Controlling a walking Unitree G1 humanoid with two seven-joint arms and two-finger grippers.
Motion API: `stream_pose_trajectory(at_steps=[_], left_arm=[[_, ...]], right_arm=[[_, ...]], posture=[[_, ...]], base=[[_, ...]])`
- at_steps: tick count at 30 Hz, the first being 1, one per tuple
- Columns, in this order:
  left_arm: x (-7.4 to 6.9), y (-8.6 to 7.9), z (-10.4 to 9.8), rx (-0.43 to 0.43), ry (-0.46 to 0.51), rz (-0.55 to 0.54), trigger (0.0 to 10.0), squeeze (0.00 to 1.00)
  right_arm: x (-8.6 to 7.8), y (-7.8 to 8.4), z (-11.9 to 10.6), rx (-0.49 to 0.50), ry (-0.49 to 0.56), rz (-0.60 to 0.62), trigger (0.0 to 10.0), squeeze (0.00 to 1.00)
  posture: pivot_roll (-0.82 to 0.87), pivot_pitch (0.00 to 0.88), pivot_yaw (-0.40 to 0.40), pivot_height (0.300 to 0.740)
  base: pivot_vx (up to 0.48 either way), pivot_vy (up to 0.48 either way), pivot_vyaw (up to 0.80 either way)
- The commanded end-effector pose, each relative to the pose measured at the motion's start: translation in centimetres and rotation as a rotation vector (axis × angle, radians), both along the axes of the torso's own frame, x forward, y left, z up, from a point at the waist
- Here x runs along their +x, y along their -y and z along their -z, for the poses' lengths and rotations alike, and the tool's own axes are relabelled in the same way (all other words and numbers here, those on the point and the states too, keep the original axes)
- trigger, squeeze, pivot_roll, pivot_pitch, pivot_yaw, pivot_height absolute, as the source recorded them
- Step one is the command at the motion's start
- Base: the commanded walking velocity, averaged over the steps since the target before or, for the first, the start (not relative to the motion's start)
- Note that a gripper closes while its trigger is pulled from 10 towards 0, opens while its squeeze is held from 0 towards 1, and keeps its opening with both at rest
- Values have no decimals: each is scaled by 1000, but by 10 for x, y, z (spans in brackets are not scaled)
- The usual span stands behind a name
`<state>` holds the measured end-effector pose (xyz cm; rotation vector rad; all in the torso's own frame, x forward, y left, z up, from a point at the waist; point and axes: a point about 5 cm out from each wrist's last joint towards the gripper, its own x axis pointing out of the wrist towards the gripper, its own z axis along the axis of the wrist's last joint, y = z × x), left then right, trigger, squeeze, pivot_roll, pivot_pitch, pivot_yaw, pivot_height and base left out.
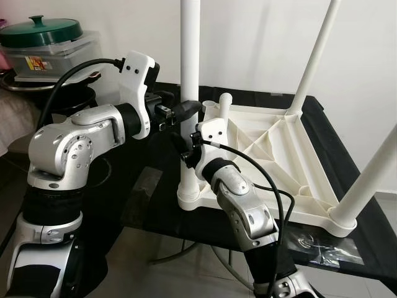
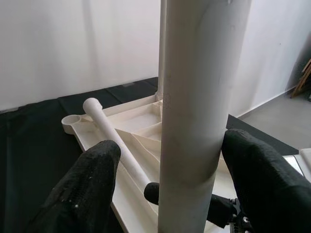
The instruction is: Building children table
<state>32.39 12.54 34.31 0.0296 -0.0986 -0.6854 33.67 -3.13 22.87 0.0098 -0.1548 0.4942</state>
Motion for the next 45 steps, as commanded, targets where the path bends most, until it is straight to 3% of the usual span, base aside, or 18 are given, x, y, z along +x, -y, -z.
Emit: stream_pose_trajectory(at_steps=[1,5,12,13,14,15,30,31,33,35,36,37,38,39,40,42,43,45], left_arm=[[2,4,0,12,-3,2,10000,0],[6,21,-6,20,17,58,10000,0],[11,26,-10,39,30,71,10000,0],[13,29,-14,36,36,88,980,0],[13,29,-14,36,36,88,980,0],[13,31,-17,38,41,102,0,0],[12,33,-21,42,44,133,0,0],[11,32,-20,40,41,134,0,0],[11,32,-19,41,41,136,0,0],[11,32,-19,41,41,136,0,0],[10,32,-19,42,43,140,0,0],[10,32,-19,42,43,140,0,0],[10,33,-19,43,45,146,0,0],[10,33,-19,43,45,146,0,0],[10,33,-19,44,44,149,0,0],[9,33,-19,45,43,151,0,0],[9,33,-18,45,42,154,0,0],[8,33,-18,46,41,156,0,0]], right_arm=[[-2,-12,20,6,-118,8,10000,0],[-3,-13,19,10,-118,1,10000,0],[-4,-14,18,15,-117,-4,10000,0],[-5,-14,18,17,-118,-8,10000,0],[-5,-14,18,17,-118,-8,10000,0],[-5,-15,18,18,-119,-11,10000,0],[-6,-15,13,3,-91,-56,10000,0],[-2,-11,8,-34,-48,-115,10000,1000],[3,-3,1,-60,-13,-201,10000,1000],[3,-3,1,-60,-13,-201,10000,1000],[11,9,-9,-121,32,-298,10000,1000],[11,9,-9,-121,32,-298,10000,1000],[21,31,-23,-224,71,-452,10000,1000],[21,31,-23,-224,71,-452,10000,1000],[28,43,-27,-286,91,-485,10000,439],[32,50,-28,-321,102,-498,10000,439],[37,57,-31,-341,104,-493,10000,0],[40,61,-32,-351,103,-488,10000,0]], posture=[[73,71,-49,740],[62,75,-45,740],[57,79,-44,740],[55,82,-43,740],[55,82,-43,740],[55,83,-40,740],[74,80,-34,740],[75,77,-36,740],[78,79,-39,740],[78,79,-39,740],[79,80,-41,740],[79,80,-41,740],[82,82,-43,740],[82,82,-43,740],[89,86,-43,740],[90,87,-43,740],[96,92,-41,740],[98,93,-41,740]], base=[[0,0,0],[0,0,0],[0,0,0],[0,0,0],[0,0,0],[0,0,0],[0,0,0],[0,0,0],[0,0,0],[0,0,0],[0,0,0],[0,0,0],[0,0,0],[0,0,0],[0,0,0],[0,0,0],[0,0,0],[0,0,0]])
